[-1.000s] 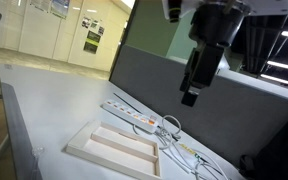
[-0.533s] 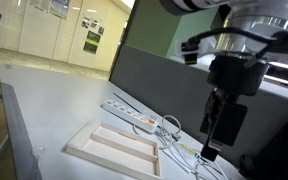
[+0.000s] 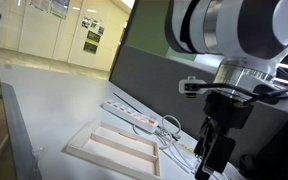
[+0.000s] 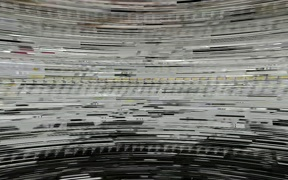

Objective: Put the screwdriver on the tray

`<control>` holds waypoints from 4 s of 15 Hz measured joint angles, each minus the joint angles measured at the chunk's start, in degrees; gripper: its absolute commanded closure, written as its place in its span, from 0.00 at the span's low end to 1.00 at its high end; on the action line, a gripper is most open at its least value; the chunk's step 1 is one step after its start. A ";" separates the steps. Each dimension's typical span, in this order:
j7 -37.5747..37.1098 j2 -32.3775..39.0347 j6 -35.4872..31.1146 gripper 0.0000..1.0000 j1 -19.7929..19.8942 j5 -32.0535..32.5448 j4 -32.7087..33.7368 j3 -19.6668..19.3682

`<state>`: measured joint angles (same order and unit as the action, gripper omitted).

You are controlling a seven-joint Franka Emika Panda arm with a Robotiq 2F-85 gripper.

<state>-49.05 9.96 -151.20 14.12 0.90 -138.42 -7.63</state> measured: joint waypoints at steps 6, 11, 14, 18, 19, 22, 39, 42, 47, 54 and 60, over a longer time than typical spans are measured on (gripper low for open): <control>-0.07 6.61 -4.38 0.00 -4.46 -0.04 3.44 -3.64; 0.38 7.81 -4.77 0.00 -5.30 -0.12 4.06 -4.78; 0.44 8.41 -5.17 0.00 -6.88 0.11 4.03 -6.32; 0.40 12.06 -7.44 0.00 -8.81 0.08 4.18 -8.24; 0.40 13.22 -8.16 0.00 -9.21 0.00 4.25 -8.60; 0.36 16.54 -10.34 0.00 -10.43 -0.49 4.95 -9.65; 1.21 24.39 -16.04 0.80 -14.16 -7.37 10.28 -10.90; 1.64 24.41 -16.44 0.97 -14.50 -7.72 10.27 -10.90; 2.08 24.45 -16.65 0.94 -14.60 -7.87 10.24 -10.90; 5.24 21.86 -18.40 0.94 -16.65 -7.91 8.51 -10.64; 9.24 16.52 -17.48 0.94 -19.43 -7.91 5.27 -8.89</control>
<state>-39.81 26.48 -168.68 -5.30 -7.01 -133.15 -16.52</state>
